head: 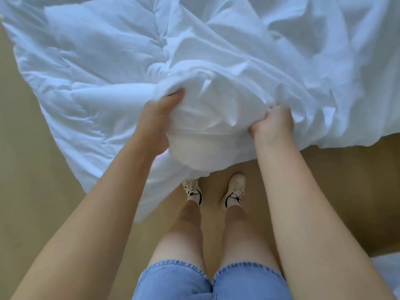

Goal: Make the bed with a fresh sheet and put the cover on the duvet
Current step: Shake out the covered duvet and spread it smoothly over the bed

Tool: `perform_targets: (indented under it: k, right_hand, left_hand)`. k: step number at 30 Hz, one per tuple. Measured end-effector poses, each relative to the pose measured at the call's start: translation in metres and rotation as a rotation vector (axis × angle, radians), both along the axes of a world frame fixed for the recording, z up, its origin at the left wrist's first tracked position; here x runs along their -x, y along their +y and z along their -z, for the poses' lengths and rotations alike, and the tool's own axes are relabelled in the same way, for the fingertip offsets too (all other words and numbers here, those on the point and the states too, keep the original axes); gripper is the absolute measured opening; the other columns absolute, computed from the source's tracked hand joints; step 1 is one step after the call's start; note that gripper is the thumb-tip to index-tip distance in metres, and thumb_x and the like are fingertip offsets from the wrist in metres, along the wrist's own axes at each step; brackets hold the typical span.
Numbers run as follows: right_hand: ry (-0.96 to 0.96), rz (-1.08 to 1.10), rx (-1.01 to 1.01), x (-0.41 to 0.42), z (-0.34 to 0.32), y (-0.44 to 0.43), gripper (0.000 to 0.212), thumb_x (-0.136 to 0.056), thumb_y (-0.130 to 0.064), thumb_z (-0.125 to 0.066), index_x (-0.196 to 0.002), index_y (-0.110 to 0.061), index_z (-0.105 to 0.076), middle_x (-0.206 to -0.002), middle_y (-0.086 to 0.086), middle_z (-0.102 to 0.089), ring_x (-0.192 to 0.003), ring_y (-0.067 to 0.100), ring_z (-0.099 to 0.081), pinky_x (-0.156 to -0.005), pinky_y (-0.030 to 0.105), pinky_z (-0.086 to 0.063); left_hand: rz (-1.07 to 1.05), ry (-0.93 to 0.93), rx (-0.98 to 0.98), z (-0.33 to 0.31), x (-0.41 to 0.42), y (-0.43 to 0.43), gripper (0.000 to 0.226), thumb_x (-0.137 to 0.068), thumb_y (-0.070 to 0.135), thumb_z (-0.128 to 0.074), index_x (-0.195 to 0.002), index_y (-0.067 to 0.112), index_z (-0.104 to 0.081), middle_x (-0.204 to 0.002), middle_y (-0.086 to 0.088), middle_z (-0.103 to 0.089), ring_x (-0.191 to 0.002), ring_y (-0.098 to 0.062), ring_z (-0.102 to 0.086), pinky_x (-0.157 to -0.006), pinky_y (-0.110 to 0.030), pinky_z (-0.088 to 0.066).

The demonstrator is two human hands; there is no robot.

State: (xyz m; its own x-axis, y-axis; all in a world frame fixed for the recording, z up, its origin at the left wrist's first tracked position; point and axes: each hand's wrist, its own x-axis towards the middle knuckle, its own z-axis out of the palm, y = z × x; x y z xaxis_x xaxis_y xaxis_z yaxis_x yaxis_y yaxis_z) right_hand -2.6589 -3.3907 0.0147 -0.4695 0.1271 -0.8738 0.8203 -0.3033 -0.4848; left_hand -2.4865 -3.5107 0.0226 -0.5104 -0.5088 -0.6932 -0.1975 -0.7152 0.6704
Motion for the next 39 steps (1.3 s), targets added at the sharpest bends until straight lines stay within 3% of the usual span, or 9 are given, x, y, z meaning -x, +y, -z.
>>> perform_targets:
  k: [4,9,14,18,21,25,28,35,39]
  right_hand:
    - [-0.107,0.024,-0.064,-0.016,0.012,0.05,0.029,-0.09,-0.005,-0.035,-0.098,-0.013,-0.062,-0.119,0.007,-0.062,-0.103,0.027,-0.062,-0.09,0.044,-0.052]
    - [-0.103,-0.043,-0.195,-0.037,0.025,0.08,0.036,-0.082,0.002,-0.045,-0.107,-0.015,-0.062,-0.1,0.005,-0.067,-0.088,0.026,-0.066,-0.066,0.036,-0.057]
    - [-0.234,-0.76,-0.274,-0.08,0.024,0.063,0.027,-0.093,-0.032,-0.046,-0.117,-0.024,-0.057,-0.104,-0.002,-0.062,-0.093,0.023,-0.06,-0.071,0.037,-0.053]
    - [0.278,-1.267,-0.646,-0.083,0.007,0.039,0.027,-0.087,-0.023,-0.046,-0.062,-0.015,-0.04,-0.057,-0.002,-0.04,-0.057,0.021,-0.039,-0.051,0.028,-0.029]
    - [0.684,-1.306,-0.494,-0.079,-0.014,-0.011,0.02,-0.081,-0.031,-0.062,-0.08,-0.016,-0.049,-0.079,-0.004,-0.05,-0.074,0.015,-0.048,-0.065,0.028,-0.038]
    - [0.609,-1.782,-0.336,-0.097,-0.012,-0.092,0.056,-0.074,-0.041,-0.07,-0.116,-0.013,-0.047,-0.114,0.005,-0.056,-0.107,0.025,-0.054,-0.088,0.038,-0.045]
    - [0.776,-1.715,-0.417,-0.137,-0.007,-0.126,0.006,-0.086,-0.016,-0.052,-0.088,-0.011,-0.05,-0.095,0.013,-0.062,-0.088,0.036,-0.056,-0.068,0.036,-0.038]
    - [0.635,-1.905,-0.467,-0.233,0.033,-0.193,0.027,-0.089,-0.019,-0.042,-0.064,-0.023,-0.034,-0.089,0.014,-0.065,-0.075,0.032,-0.051,-0.062,0.031,-0.029]
    - [0.445,-1.803,-0.699,-0.244,0.042,-0.214,0.019,-0.092,-0.022,-0.041,-0.09,-0.019,-0.06,-0.105,0.01,-0.066,-0.096,0.032,-0.059,-0.068,0.03,-0.035]
  left_hand:
    - [-0.111,-0.288,-0.126,0.028,-0.098,0.004,0.037,-0.091,0.014,-0.053,-0.128,0.007,-0.056,-0.119,-0.016,-0.06,-0.101,-0.032,-0.061,-0.097,-0.051,-0.045]
    - [-0.006,-0.027,-0.267,0.027,-0.121,0.002,0.036,-0.081,0.025,-0.054,-0.11,0.013,-0.07,-0.104,-0.007,-0.07,-0.094,-0.024,-0.068,-0.072,-0.032,-0.057]
    - [0.257,-0.109,-0.205,0.029,-0.064,-0.051,0.063,-0.085,0.066,-0.041,-0.113,0.017,-0.069,-0.112,-0.009,-0.069,-0.099,-0.023,-0.067,-0.083,-0.034,-0.054]
    - [0.301,-0.214,-0.118,0.018,0.032,-0.076,0.03,-0.095,0.039,-0.05,-0.1,0.016,-0.067,-0.082,-0.002,-0.07,-0.068,-0.016,-0.067,-0.065,-0.027,-0.055]
    - [0.377,-0.238,-0.042,0.011,0.065,-0.068,0.014,-0.088,0.021,-0.061,-0.091,0.008,-0.064,-0.06,-0.002,-0.065,-0.052,-0.014,-0.063,-0.051,-0.02,-0.05]
    - [0.224,-0.336,0.107,-0.001,0.045,-0.079,0.007,-0.081,0.014,-0.065,-0.084,0.008,-0.064,-0.066,-0.006,-0.058,-0.061,-0.022,-0.058,-0.061,-0.03,-0.047]
    - [0.22,-0.428,0.19,0.002,-0.004,-0.113,0.008,-0.078,0.006,-0.065,-0.074,0.011,-0.06,-0.063,-0.004,-0.05,-0.062,-0.022,-0.049,-0.061,-0.031,-0.04]
    - [0.573,-0.421,0.279,0.03,-0.114,-0.191,0.011,-0.07,0.015,-0.07,-0.068,0.009,-0.06,-0.058,-0.002,-0.055,-0.054,-0.016,-0.052,-0.046,-0.02,-0.042]
    - [0.853,-0.26,0.17,0.043,-0.112,-0.237,0.02,-0.086,0.032,-0.063,-0.08,0.013,-0.063,-0.072,0.0,-0.063,-0.069,-0.014,-0.058,-0.065,-0.023,-0.043]
